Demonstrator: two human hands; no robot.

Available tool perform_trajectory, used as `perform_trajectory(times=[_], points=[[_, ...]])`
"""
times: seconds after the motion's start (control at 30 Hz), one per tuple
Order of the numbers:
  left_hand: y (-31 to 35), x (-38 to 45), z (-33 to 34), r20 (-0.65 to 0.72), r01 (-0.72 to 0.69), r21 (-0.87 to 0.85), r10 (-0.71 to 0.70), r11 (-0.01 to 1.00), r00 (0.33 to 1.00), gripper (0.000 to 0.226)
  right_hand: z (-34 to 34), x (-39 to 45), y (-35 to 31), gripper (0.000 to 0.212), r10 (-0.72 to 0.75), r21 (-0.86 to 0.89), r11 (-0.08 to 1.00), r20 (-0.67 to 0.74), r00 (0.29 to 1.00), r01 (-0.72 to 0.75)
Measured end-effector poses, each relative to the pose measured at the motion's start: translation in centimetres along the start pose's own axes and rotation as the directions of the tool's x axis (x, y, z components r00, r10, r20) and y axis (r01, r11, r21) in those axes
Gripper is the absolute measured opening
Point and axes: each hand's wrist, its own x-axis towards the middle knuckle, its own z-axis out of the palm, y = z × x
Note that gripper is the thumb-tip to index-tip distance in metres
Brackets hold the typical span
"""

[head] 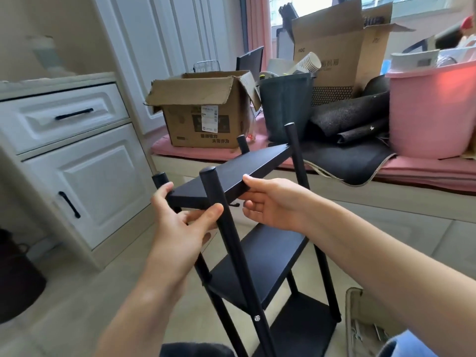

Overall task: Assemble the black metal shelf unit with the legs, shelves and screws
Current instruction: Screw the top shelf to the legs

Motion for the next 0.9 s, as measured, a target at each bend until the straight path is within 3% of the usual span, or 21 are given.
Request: perform_trajectory(times=[0.1, 0.23, 0.33, 0.43, 0.6, 0.9], points=[[0.1, 1.0, -1.8, -0.018, -0.071, 0.368, 0.083, 0.927, 0.996, 0.052, 0.6, 0.5, 0.1, 0.020, 0.013, -0.035, 0.999, 0.020, 1.000, -0.013], [-0.1, 1.8, -3.0, 0.129, -0.226, 0.491, 0.187, 0.841, 0.974, 0.034, 0.4, 0.8, -0.3, 0.021, 0.024, -0.101, 0.995, 0.042, 0.999, -0.019], [0.3, 2.7, -3.5, 0.324, -0.325, 0.473, 0.182, 0.819, 0.928, 0.034, 0.0, 0.9, -0.6, 0.020, 0.034, -0.131, 0.991, 0.063, 0.997, -0.025], [0.2, 3.3, -3.6, 0.447, -0.330, 0.389, 0.138, 0.860, 0.884, 0.038, -0.2, 1.3, -0.7, 0.020, 0.052, -0.170, 0.985, 0.069, 0.996, -0.040], [-1.2, 3.7, -3.6, 0.388, -0.315, 0.283, 0.193, 0.906, 0.901, 0.042, 0.3, 2.6, 0.0, 0.026, 0.055, -0.187, 0.981, 0.045, 0.997, -0.046], [-2.2, 4.5, -4.2, 0.342, -0.322, 0.311, 0.210, 0.894, 0.916, 0.038, 0.5, 4.1, 1.4, 0.016, 0.056, -0.146, 0.988, 0.060, 0.997, -0.047]])
